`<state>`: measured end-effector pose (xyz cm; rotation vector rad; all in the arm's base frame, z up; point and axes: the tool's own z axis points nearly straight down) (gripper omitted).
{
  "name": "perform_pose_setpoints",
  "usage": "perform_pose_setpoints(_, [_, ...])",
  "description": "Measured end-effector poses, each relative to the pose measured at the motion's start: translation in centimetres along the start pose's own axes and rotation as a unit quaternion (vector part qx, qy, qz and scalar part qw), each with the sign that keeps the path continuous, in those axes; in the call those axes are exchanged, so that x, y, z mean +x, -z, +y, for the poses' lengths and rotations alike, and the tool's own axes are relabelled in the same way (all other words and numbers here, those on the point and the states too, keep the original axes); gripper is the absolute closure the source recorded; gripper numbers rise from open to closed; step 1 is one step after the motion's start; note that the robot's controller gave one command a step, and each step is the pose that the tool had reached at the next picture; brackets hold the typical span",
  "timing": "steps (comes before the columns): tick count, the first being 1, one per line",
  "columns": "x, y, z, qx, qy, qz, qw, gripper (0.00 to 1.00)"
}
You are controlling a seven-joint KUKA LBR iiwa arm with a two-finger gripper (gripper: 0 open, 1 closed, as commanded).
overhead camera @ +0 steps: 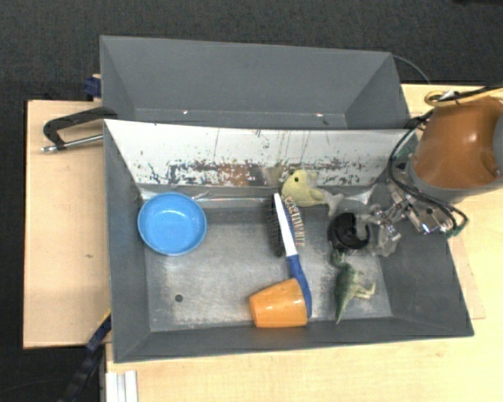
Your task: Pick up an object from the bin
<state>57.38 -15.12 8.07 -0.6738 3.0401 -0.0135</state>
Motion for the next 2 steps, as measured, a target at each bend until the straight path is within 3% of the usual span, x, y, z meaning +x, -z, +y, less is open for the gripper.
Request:
perform_pose_setpoints(1, [-1.8, 2.6, 0.0, -0.007, 0.241, 0.0063, 0.9705, 1.0])
perform_pose_setpoints(2, [-0.8, 15.7, 1.3, -0.004, 0.23, 0.0051, 0.9732, 1.0])
